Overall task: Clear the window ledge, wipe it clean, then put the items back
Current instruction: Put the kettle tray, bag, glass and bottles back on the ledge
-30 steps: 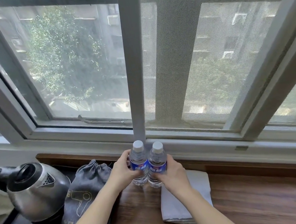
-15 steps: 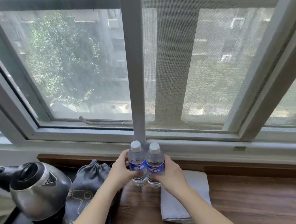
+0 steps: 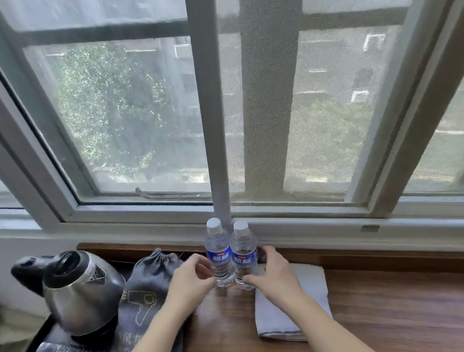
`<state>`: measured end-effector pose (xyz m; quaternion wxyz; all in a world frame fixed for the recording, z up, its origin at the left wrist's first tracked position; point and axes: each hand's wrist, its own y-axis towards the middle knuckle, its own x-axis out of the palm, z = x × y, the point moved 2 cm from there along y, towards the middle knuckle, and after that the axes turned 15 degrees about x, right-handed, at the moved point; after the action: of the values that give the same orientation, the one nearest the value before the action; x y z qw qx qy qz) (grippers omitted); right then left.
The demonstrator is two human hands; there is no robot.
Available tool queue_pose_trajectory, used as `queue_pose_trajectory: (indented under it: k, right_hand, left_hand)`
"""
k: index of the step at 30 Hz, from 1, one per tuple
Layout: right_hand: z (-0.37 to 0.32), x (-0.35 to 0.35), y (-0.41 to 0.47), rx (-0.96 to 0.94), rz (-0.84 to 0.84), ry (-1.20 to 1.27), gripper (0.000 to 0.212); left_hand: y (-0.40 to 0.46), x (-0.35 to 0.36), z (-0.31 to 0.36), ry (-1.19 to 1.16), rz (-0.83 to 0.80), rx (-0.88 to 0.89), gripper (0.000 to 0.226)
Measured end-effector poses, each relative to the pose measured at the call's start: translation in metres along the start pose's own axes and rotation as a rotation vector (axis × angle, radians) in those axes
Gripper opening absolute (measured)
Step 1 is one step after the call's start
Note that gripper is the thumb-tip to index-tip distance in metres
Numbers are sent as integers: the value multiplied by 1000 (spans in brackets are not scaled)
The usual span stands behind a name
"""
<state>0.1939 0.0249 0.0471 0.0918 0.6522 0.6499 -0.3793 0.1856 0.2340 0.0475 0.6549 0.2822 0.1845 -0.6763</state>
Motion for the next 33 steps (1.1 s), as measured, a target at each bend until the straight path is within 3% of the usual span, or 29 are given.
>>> queue_pose_trajectory:
  k: [5,18,33]
  right_hand:
    - [17,-7,-14,34,-7,-54,98]
    - [113,-110,-47,124,151,-139,69]
    - [359,-323,-144,358,302,-63,69]
  left_hand:
    - [-22,38,21,24,-150,64,26]
    - [-17,148,133,74,-316,268,45]
    - [-84,387,342,96,-566,444,54]
